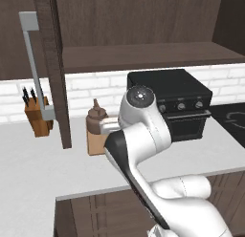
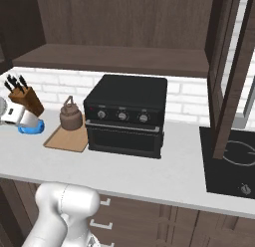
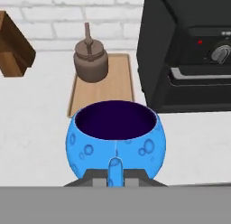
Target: Pick the kettle from the counter and place it on the tray. Then pick the mug from the cabinet and place it on the tray. Then close the cabinet doors.
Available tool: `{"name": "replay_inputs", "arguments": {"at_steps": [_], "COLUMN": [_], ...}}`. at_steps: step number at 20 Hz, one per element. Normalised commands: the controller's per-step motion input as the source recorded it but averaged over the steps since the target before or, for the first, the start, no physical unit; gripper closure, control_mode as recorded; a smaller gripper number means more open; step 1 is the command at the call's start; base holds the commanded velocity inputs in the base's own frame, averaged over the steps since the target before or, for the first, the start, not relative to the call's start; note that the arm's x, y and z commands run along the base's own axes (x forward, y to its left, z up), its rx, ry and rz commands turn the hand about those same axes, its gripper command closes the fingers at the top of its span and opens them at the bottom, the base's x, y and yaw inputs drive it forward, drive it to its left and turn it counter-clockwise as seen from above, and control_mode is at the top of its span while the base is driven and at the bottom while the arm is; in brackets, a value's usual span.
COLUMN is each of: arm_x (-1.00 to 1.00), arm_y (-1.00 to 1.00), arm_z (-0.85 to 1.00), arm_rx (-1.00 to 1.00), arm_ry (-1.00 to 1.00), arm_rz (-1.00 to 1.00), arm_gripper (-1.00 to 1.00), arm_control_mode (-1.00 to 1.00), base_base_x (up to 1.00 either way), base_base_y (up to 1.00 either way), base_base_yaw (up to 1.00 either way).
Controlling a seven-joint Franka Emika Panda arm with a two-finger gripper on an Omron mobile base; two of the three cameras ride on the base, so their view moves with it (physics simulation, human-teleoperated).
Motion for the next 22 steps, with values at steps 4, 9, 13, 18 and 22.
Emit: {"name": "replay_inputs", "arguments": {"at_steps": [4, 9, 13, 18, 22], "arm_x": [0.77, 0.62, 0.62, 0.71, 0.62], "arm_y": [0.0, 0.08, 0.03, 0.07, 0.2], "arm_z": [-0.54, -0.65, -0.63, -0.45, -0.35], "arm_rx": [0.0, 0.0, 0.0, 0.0, 0.0], "arm_ry": [0.02, 0.01, 0.04, 0.02, 0.03], "arm_rz": [0.0, 0.0, -0.01, -0.07, -0.1], "arm_gripper": [1.0, 1.0, 1.0, 1.0, 1.0], "arm_control_mode": [-1.0, -1.0, -1.0, -1.0, -1.0], "base_base_x": [0.0, 0.0, 0.0, 0.0, 0.0], "base_base_y": [0.0, 0.0, 0.0, 0.0, 0.0], "base_base_yaw": [0.0, 0.0, 0.0, 0.0, 0.0]}}
